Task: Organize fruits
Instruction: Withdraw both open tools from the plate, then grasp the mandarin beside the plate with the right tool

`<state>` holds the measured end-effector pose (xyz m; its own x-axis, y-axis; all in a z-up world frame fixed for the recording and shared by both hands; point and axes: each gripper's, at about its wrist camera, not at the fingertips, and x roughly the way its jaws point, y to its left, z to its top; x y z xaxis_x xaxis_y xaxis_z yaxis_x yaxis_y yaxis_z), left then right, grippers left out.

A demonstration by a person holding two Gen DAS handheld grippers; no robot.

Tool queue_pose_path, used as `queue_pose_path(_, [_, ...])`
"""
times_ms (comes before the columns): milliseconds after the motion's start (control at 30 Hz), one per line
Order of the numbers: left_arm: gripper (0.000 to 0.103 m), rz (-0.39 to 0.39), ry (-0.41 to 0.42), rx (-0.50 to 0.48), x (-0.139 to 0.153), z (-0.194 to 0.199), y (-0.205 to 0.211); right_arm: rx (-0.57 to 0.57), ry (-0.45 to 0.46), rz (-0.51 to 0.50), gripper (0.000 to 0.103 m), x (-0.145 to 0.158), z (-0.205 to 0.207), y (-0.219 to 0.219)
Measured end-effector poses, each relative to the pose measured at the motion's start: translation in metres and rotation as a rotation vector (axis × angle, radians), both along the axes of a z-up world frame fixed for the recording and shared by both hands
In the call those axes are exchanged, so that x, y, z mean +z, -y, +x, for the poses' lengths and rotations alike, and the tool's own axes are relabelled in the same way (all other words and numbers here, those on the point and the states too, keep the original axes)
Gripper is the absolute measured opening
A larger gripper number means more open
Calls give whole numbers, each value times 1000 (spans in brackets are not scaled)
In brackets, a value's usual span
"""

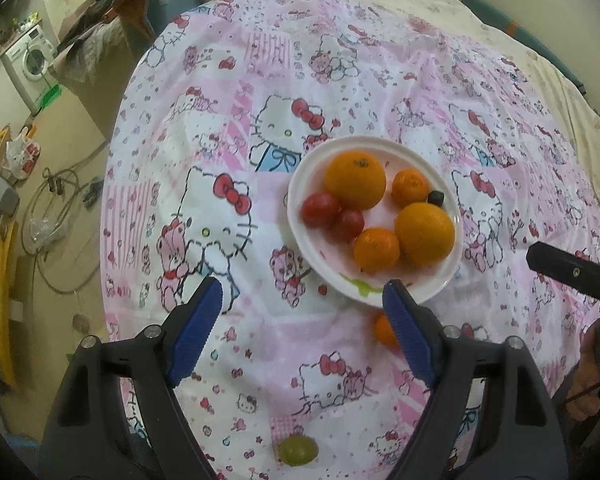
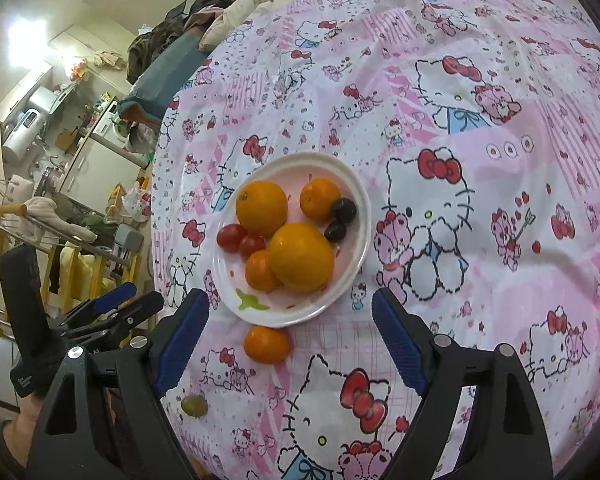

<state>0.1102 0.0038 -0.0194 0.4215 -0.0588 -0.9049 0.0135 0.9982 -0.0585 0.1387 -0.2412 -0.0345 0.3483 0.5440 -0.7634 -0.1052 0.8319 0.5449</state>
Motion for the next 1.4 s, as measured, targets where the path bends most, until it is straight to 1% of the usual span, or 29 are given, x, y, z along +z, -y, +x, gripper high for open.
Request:
queue_pose_path(467, [80, 14, -3, 39, -6, -4, -16, 13, -24, -25, 86, -12, -4, -6])
queue_pose_path(600, [80, -11, -5, 84, -6, -3, -25, 31, -78, -3, 86, -27, -2, -14])
queue_pose_path(700, [80, -26, -9, 100, -7, -3, -30, 67, -122, 8, 86, -40, -3, -27])
queue_pose_path(733, [80, -27, -10, 103, -8, -3, -32, 86, -142, 15, 84, -46, -3, -34])
queue_pose_path(767, [80, -27, -11, 102, -8, -3, -33, 98, -161, 18, 77, -51, -4, -39])
queue_pose_path(833, [80, -30, -14, 103, -9, -3, -35, 124, -215, 28, 71, -66, -6, -53])
queue_pose_path(867, [80, -33, -17, 104, -10, -3, -36, 132, -226, 21, 70, -70, -7, -58])
queue_pose_path(900, [80, -37, -21, 104, -11, -3, -38, 146, -229, 2, 69, -75, -7, -65])
queue_pose_path(967, [80, -38, -28, 102, -12, -4, -39, 179, -219, -33, 58, -80, -7, -78])
queue_pose_path(1000, [80, -38, -32, 99, -13, -5, -39, 189, -212, -49, 57, -82, -6, -83])
queue_pose_path(1067, [80, -44, -34, 89, -14, -8, -40, 215, -200, -66, 48, -85, -4, -93])
queue_pose_path(1233, [80, -9, -24, 61, -15, -13, -40, 270, -151, -115, 44, -79, -6, -102])
queue_pose_path(1400, [80, -17, -33, 61, -17, -16, -44, 267, -135, -80, 43, -67, -10, -92])
